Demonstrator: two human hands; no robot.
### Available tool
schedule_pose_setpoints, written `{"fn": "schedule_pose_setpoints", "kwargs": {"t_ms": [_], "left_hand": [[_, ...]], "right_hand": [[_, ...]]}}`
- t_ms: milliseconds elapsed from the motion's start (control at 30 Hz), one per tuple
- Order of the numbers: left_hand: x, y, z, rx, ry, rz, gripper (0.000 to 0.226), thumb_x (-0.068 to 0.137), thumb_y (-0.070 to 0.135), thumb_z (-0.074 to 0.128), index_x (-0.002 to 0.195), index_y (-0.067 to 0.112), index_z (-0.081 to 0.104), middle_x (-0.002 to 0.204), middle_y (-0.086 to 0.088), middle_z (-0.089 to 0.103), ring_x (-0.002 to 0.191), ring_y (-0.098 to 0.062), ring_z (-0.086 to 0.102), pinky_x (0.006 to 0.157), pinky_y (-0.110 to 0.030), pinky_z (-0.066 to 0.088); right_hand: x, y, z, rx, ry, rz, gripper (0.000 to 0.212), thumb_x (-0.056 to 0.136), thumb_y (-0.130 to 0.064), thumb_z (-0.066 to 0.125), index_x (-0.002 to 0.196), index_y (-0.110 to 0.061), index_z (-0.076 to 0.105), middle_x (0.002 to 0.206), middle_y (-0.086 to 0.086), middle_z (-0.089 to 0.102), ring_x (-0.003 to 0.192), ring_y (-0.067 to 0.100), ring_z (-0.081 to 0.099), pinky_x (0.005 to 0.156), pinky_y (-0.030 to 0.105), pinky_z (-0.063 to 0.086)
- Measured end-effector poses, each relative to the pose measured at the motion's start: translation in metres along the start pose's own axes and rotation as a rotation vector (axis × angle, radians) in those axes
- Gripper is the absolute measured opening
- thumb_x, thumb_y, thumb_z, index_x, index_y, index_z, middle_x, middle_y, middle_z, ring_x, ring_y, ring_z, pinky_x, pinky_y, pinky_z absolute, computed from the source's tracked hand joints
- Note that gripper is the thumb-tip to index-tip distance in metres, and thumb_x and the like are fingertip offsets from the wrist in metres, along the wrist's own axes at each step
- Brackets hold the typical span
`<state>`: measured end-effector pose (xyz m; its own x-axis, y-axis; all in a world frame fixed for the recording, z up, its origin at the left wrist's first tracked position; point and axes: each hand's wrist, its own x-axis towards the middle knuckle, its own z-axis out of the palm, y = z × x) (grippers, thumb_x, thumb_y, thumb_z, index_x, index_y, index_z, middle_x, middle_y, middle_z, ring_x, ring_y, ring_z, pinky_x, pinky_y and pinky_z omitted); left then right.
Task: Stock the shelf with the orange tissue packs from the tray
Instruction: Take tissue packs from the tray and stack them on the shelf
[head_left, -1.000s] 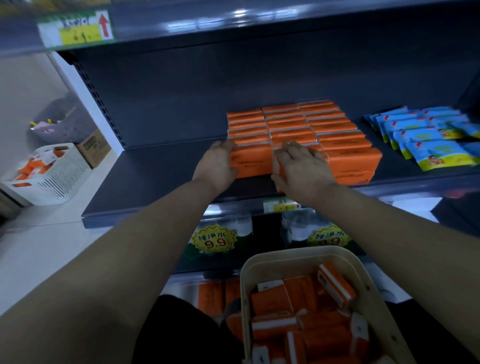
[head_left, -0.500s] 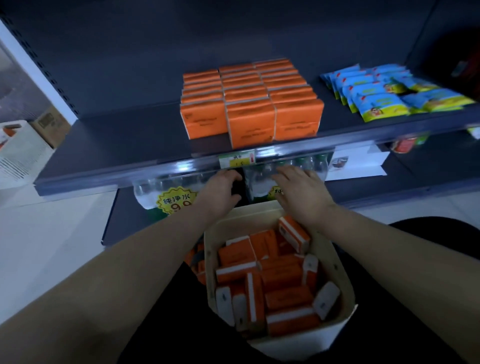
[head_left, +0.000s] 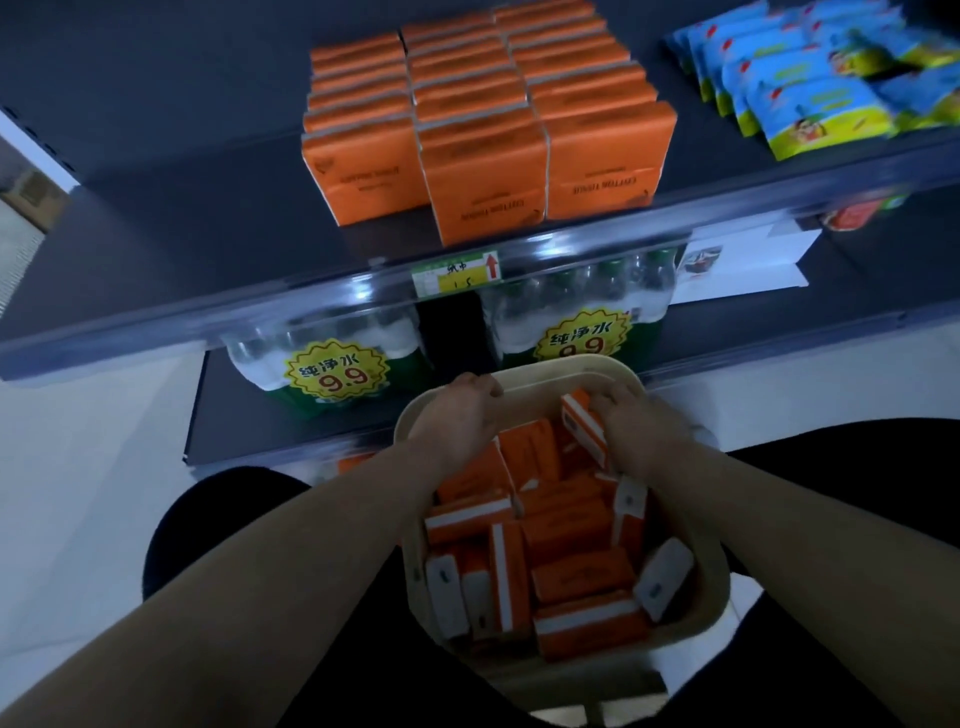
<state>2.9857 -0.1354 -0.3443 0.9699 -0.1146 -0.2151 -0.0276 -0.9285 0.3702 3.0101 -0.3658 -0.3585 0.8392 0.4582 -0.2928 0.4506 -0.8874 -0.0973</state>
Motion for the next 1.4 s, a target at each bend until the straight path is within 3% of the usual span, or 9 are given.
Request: {"fn": "schedule_pose_setpoints", "kwargs": {"t_ms": [133, 300, 467, 533, 667, 767, 933, 1100, 1400], "left_hand": [[-0.001, -0.014, 0.008, 0.054, -0.088, -0.028, 0.037, 0.085, 0.024, 0.064, 0.122, 0.018, 0.06, 0.12, -0.002, 0.063, 0.106, -0.018, 0.061, 0.087, -0.025, 0.045], [-0.02, -0.032, 0.027, 0.123, -0.454, -0.074, 0.045, 0.079, 0.035, 0.074, 0.117, 0.014, 0.063, 0.119, -0.003, 0.061, 0.107, -0.02, 0.057, 0.094, -0.033, 0.046], [-0.037, -0.025, 0.044, 0.231, -0.573, -0.054, 0.045, 0.089, 0.018, 0.065, 0.13, 0.007, 0.052, 0.125, -0.003, 0.056, 0.118, -0.025, 0.053, 0.074, -0.007, 0.038], [-0.037, -0.029, 0.056, 0.292, -0.53, -0.027, 0.038, 0.093, 0.019, 0.059, 0.13, 0.009, 0.054, 0.12, -0.001, 0.059, 0.115, -0.025, 0.057, 0.078, -0.009, 0.042], [-0.021, -0.05, 0.076, 0.357, -0.509, 0.004, 0.032, 0.09, 0.038, 0.057, 0.116, 0.02, 0.063, 0.115, -0.002, 0.066, 0.103, -0.023, 0.064, 0.089, -0.035, 0.053], [-0.024, -0.037, 0.062, 0.31, -0.458, -0.042, 0.049, 0.085, 0.039, 0.06, 0.127, 0.016, 0.053, 0.123, -0.011, 0.061, 0.107, -0.027, 0.062, 0.09, -0.034, 0.05], [-0.025, -0.037, 0.07, 0.243, -0.389, -0.107, 0.038, 0.095, 0.032, 0.052, 0.13, 0.015, 0.049, 0.125, -0.009, 0.06, 0.108, -0.025, 0.061, 0.092, -0.035, 0.05], [-0.018, -0.035, 0.059, 0.182, -0.202, -0.14, 0.056, 0.086, 0.026, 0.058, 0.132, 0.006, 0.033, 0.115, -0.016, 0.059, 0.1, -0.033, 0.061, 0.076, -0.038, 0.049], [-0.016, -0.039, 0.045, -0.021, -0.136, -0.157, 0.054, 0.084, 0.021, 0.059, 0.131, 0.011, 0.034, 0.114, -0.015, 0.062, 0.103, -0.03, 0.06, 0.082, -0.035, 0.048]], "right_hand": [[0.008, -0.01, 0.015, 0.013, -0.019, -0.051, 0.052, 0.093, -0.027, 0.049, 0.142, -0.018, 0.037, 0.147, 0.01, 0.033, 0.131, 0.03, 0.035, 0.105, 0.041, 0.037], [0.004, -0.032, 0.035, 0.05, -0.041, -0.166, 0.041, 0.096, -0.019, 0.039, 0.136, -0.016, 0.044, 0.14, 0.008, 0.043, 0.129, 0.028, 0.04, 0.098, 0.039, 0.043], [-0.001, -0.033, 0.049, -0.005, -0.042, -0.151, 0.036, 0.095, -0.019, 0.037, 0.128, -0.019, 0.05, 0.132, 0.004, 0.049, 0.121, 0.023, 0.047, 0.091, 0.036, 0.044], [-0.004, -0.028, 0.053, -0.013, -0.064, -0.127, 0.034, 0.094, -0.016, 0.04, 0.126, -0.02, 0.052, 0.132, 0.003, 0.048, 0.12, 0.023, 0.047, 0.091, 0.037, 0.044], [-0.002, -0.019, 0.058, -0.022, -0.065, -0.111, 0.031, 0.093, -0.017, 0.045, 0.122, -0.022, 0.054, 0.133, -0.001, 0.049, 0.121, 0.021, 0.047, 0.092, 0.039, 0.047], [0.003, -0.018, 0.059, -0.012, -0.071, -0.103, 0.032, 0.095, -0.015, 0.04, 0.122, -0.021, 0.054, 0.131, 0.0, 0.051, 0.12, 0.022, 0.049, 0.093, 0.041, 0.048], [0.012, -0.02, 0.067, -0.034, -0.112, -0.12, 0.033, 0.096, -0.015, 0.036, 0.122, -0.02, 0.055, 0.131, 0.001, 0.051, 0.122, 0.022, 0.048, 0.094, 0.041, 0.047], [0.024, -0.018, 0.077, -0.032, -0.16, -0.135, 0.033, 0.095, -0.015, 0.037, 0.12, -0.017, 0.058, 0.128, 0.004, 0.054, 0.119, 0.023, 0.052, 0.092, 0.037, 0.048], [0.035, -0.017, 0.09, -0.07, -0.268, -0.162, 0.033, 0.097, -0.021, 0.038, 0.123, -0.019, 0.058, 0.126, 0.007, 0.057, 0.117, 0.026, 0.053, 0.091, 0.038, 0.048]]}}
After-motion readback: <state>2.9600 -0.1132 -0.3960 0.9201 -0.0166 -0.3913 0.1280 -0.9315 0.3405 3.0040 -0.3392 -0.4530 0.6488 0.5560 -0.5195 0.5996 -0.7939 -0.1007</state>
